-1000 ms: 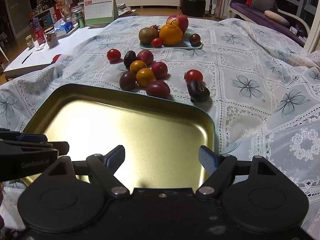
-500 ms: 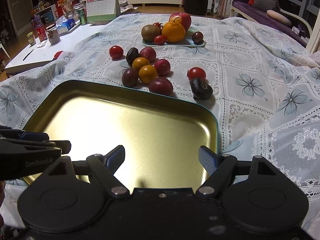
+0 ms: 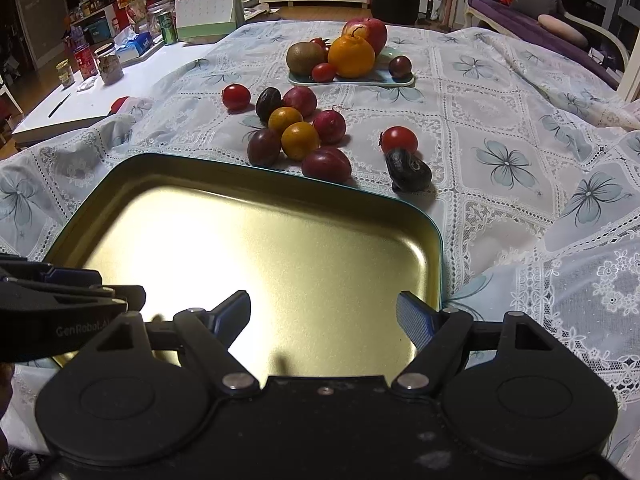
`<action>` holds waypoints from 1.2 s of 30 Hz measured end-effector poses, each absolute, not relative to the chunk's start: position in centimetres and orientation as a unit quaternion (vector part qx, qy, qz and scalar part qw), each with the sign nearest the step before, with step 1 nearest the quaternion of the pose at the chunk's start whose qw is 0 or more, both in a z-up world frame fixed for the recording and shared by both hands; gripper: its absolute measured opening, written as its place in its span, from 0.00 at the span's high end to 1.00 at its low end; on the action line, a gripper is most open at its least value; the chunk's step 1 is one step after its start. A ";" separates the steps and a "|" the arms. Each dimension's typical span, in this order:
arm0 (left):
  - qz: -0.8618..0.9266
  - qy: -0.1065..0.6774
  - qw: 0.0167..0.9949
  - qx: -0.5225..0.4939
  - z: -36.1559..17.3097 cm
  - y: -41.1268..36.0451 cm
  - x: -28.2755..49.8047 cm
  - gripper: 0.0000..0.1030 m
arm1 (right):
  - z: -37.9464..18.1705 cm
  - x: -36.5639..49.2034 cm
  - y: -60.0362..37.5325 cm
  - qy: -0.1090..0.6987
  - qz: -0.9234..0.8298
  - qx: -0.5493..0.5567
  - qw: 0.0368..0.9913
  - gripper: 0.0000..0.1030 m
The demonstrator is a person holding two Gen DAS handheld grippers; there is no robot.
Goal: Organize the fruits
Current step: 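Move both tools from above the gold tray toward the scattered fruit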
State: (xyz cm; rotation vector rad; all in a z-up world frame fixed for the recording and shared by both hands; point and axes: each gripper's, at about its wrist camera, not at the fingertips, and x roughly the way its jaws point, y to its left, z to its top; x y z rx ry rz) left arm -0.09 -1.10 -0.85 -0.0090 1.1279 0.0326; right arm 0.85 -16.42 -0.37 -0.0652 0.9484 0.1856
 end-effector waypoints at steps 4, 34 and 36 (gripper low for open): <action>0.014 0.537 0.844 -0.005 -0.9 -1.1 -0.1 0.52 | -0.4 0.8 -16.3 0.458 0.094 -0.029 0.884 0.22; -0.015 0.517 0.856 0.016 3.4 0.2 6.1 0.52 | 2.8 8.4 -18.6 0.518 0.116 0.076 0.844 0.23; -0.014 0.518 0.855 0.015 3.4 0.5 7.0 0.52 | 2.8 10.2 -18.5 0.519 0.112 0.083 0.843 0.23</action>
